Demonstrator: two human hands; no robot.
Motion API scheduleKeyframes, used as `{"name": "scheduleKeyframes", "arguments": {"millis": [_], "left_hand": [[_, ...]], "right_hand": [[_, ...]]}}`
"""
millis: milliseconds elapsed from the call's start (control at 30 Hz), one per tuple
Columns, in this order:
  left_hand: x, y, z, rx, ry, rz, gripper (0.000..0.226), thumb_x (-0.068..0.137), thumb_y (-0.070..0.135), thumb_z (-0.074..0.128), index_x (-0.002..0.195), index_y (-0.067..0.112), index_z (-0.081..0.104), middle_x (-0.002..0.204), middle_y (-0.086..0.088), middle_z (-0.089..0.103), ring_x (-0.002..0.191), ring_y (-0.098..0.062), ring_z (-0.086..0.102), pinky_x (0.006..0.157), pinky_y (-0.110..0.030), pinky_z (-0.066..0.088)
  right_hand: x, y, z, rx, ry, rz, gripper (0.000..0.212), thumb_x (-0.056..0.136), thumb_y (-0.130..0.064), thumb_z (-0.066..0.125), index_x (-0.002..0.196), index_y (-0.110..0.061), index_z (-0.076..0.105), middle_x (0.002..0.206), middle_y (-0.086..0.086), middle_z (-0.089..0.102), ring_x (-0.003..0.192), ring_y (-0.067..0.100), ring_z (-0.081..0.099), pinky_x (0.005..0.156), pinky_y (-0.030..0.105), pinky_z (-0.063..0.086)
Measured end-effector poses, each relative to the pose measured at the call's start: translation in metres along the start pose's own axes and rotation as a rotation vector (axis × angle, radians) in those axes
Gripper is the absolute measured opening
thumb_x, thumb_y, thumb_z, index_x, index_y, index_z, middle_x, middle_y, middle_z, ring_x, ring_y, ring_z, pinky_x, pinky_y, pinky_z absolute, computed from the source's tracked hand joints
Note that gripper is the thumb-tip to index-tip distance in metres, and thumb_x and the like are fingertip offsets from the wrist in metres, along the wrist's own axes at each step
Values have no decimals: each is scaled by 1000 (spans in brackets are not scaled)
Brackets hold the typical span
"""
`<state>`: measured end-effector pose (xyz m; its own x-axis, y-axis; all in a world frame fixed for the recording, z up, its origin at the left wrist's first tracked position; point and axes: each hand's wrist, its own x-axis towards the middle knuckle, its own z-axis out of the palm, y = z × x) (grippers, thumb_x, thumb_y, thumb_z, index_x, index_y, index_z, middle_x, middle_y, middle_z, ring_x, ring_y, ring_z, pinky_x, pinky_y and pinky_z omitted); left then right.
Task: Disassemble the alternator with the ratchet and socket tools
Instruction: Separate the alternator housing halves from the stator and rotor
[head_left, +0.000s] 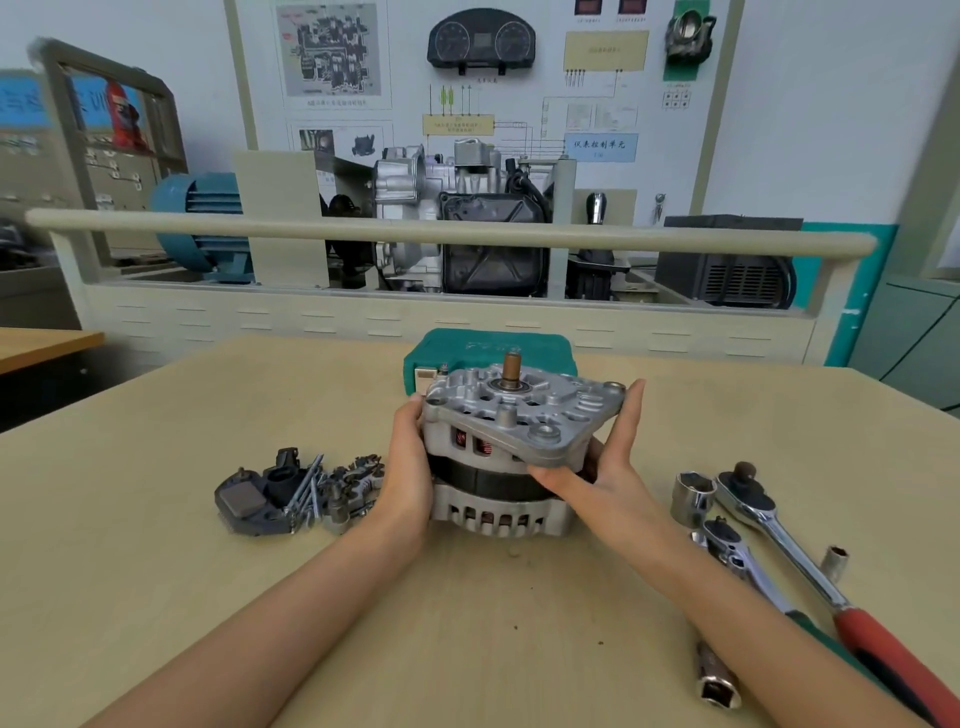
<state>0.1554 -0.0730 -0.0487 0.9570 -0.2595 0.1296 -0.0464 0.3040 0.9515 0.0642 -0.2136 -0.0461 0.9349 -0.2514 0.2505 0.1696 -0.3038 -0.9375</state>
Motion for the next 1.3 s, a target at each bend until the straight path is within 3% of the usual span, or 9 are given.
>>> {"name": "scheduleKeyframes", "arguments": {"millis": [300, 400, 533, 600, 700, 867, 967, 1100, 1300], "left_hand": [[-14, 4, 10, 81, 183, -71, 60, 68, 63, 31, 103, 24, 62, 113, -10, 62, 111, -29, 55, 99, -50, 41], [-30, 7, 11, 129, 326, -12, 22, 88, 48, 33, 85, 32, 48, 97, 6, 46, 109, -18, 39, 96, -37, 30], [-65, 9, 7, 341, 163, 96, 18, 93, 38, 33, 99, 40, 50, 93, 22, 32, 103, -4, 23, 88, -28, 19], [-80, 8, 5, 459, 28, 131, 44, 90, 44, 38, 134, 40, 37, 98, 30, 28, 102, 6, 20, 94, -26, 18], [-103, 14, 1, 548, -153, 182, 72, 68, 64, 40, 138, 49, 26, 110, 40, 34, 120, 8, 23, 102, -24, 23], [-56, 42, -12, 509, 91, 328, 47, 80, 61, 44, 126, 51, 37, 124, 23, 48, 124, -5, 38, 92, -31, 40], [2, 54, -4, 499, -91, 48, 67, 83, 70, 36, 135, 26, 39, 143, 0, 42, 121, -13, 41, 92, -30, 37], [33, 53, 16, 410, -504, -223, 73, 68, 82, 36, 99, 28, 73, 109, -1, 70, 100, -16, 66, 94, -35, 43], [49, 45, 27, 294, -265, -372, 46, 84, 56, 45, 78, 14, 61, 64, -5, 65, 54, -19, 59, 57, -24, 45]], "right_hand": [[-1, -6, 10, 33, 175, -150, 109, 37, -64, 73, 122, -42, 8, 110, -36, 37, 94, -27, 47, 72, -2, 41], [-3, -9, 17, -28, 290, -181, 100, 39, -67, 72, 115, -39, 13, 104, -34, 42, 90, -30, 46, 68, -3, 40], [2, -16, 16, -113, 363, -165, 96, 40, -70, 69, 112, -35, 16, 98, -32, 40, 92, -6, 55, 76, 12, 46], [6, -17, 11, -136, 376, -152, 89, 51, -59, 77, 112, -30, 18, 95, -29, 40, 85, -6, 52, 67, 9, 46], [9, -15, 2, -153, 398, -109, 80, 61, -51, 78, 111, -28, 20, 91, -24, 41, 79, -9, 48, 57, 9, 41], [2, -8, -11, -126, 398, -11, 77, 60, -59, 70, 111, -25, 22, 90, -18, 48, 77, -2, 55, 57, 16, 43], [-3, -4, -18, -112, 366, 12, 77, 61, -56, 71, 112, -25, 23, 92, -18, 48, 79, -2, 56, 57, 13, 43], [-1, -7, -21, -50, 307, 44, 73, 66, -49, 75, 114, -27, 25, 96, -20, 47, 81, -6, 53, 49, 3, 42], [-9, -23, -20, 35, 145, 64, 115, 50, -66, 71, 141, -39, 7, 107, -31, 40, 84, -18, 47, 63, 2, 42]]}}
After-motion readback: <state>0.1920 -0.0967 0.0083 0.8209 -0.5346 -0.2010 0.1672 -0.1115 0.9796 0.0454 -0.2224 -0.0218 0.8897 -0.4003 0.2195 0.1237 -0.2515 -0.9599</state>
